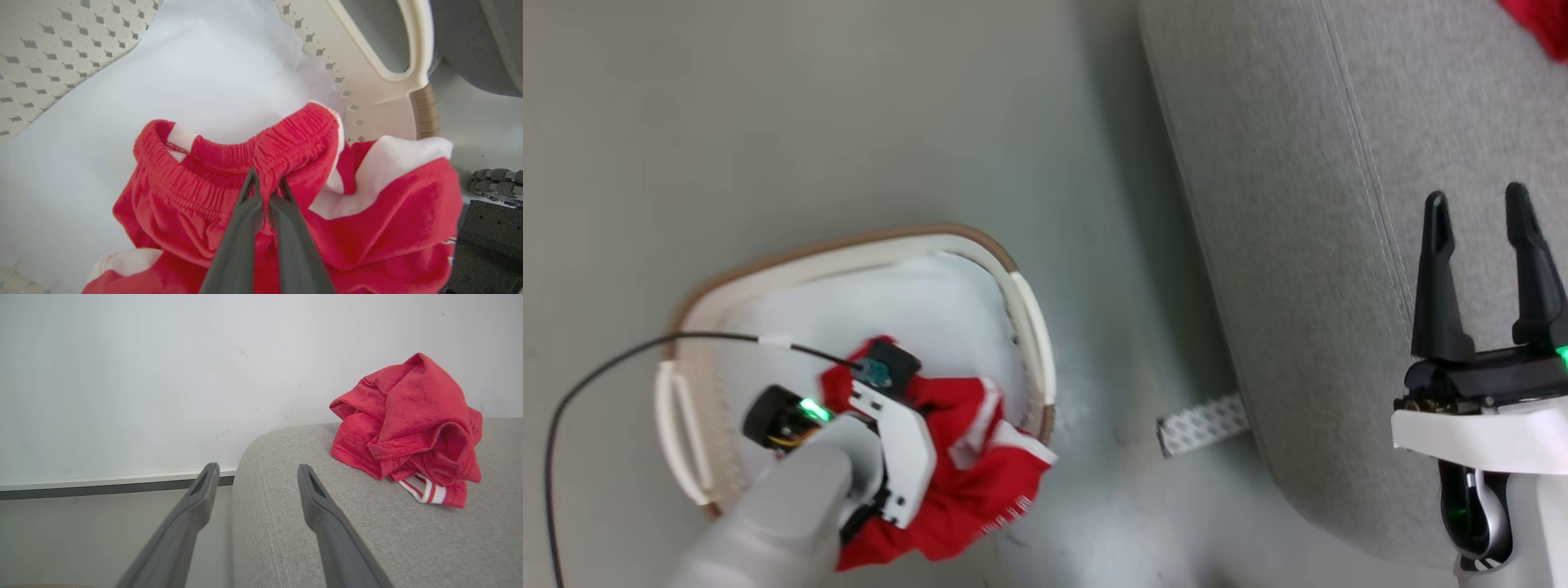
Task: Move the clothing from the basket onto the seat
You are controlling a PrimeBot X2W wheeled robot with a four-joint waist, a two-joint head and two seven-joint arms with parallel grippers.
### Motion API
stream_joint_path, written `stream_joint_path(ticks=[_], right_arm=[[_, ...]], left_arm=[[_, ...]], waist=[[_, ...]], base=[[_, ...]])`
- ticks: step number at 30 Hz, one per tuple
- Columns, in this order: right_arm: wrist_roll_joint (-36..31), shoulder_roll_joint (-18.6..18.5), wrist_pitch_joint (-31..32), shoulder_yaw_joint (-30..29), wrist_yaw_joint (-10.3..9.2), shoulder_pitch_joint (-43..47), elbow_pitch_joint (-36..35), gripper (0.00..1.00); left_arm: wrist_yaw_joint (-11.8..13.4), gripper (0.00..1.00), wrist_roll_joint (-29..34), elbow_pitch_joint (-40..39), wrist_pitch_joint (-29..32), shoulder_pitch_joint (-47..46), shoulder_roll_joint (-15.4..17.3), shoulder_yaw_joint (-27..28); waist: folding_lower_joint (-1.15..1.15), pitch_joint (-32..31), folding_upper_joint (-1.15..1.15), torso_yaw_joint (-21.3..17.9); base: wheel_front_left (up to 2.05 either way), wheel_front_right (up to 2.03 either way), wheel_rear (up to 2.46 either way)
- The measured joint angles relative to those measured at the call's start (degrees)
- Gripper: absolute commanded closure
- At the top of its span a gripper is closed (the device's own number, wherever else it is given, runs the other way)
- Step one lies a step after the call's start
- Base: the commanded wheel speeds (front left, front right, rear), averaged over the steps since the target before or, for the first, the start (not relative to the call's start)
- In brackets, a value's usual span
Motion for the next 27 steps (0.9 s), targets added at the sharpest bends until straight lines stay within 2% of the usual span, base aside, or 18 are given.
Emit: stream_joint_path(ticks=[8,13,20,27], right_arm=[[-1.1,-1.8,-0.1,1.0,0.00,1.4,2.4,0.00],[-0.7,-3.2,-0.1,1.9,0.00,3.3,4.5,0.00],[1.1,-4.4,0.2,3.9,0.00,6.0,6.6,0.00],[2.5,-4.4,0.4,5.8,0.00,9.5,8.1,0.00]], left_arm=[[0.0,1.00,-3.1,-1.3,-9.2,3.9,-4.0,-0.5],[0.0,1.00,-6.5,-4.3,-12.5,7.1,-5.6,0.4],[0.1,1.00,-7.1,-10.6,-14.0,9.6,-5.2,1.8],[2.4,1.00,-7.1,-20.9,-14.3,12.4,-3.2,4.1]], waist=[[0.00,-8.3,0.00,4.2],[0.00,-14.6,0.00,7.0],[-0.01,-23.0,0.00,11.4],[-0.01,-30.5,0.00,15.3]], base=[[0.00,0.00,0.00],[0.00,0.00,0.00],[0.00,0.00,0.00],[0.00,0.00,0.00]])
